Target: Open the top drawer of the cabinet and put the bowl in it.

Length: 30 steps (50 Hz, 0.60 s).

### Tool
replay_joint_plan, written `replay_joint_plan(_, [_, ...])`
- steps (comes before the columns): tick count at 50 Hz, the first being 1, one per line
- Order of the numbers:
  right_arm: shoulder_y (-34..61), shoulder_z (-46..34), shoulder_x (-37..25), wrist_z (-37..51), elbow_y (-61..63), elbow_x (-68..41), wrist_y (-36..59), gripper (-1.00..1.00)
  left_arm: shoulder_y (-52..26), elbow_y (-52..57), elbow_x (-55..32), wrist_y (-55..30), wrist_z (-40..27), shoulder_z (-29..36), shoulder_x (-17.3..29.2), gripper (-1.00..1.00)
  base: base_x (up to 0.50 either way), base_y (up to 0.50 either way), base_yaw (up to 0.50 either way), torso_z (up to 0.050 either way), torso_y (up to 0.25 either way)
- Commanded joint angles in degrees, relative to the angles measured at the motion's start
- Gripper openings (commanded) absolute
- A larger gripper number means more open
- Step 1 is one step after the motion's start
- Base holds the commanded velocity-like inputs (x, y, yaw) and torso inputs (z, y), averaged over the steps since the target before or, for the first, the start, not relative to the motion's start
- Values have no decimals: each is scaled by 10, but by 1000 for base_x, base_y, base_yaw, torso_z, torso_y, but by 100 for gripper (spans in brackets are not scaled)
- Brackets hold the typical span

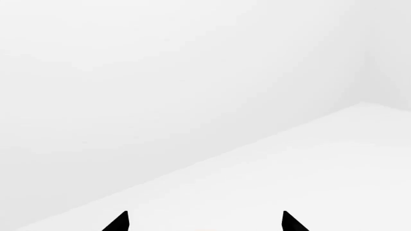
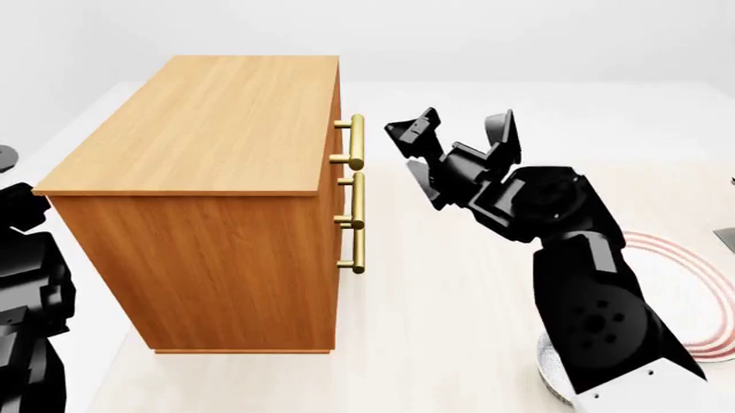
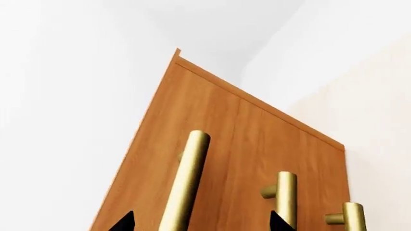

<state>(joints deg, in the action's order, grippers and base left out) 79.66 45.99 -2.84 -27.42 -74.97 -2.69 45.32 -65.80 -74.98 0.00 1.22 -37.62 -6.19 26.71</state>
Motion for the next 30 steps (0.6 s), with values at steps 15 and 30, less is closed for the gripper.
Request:
replay_joint_plan(15, [-11,-85,28,-9,0,-93,27,100,1,0,-1,0,4,-1,1,100,0,0,0,0,0])
replay_joint_plan(30, [-24,-272,28,17,0,-292,21,100,2,0,-1,-1,5,-5,1,100,0,0,0,0,0])
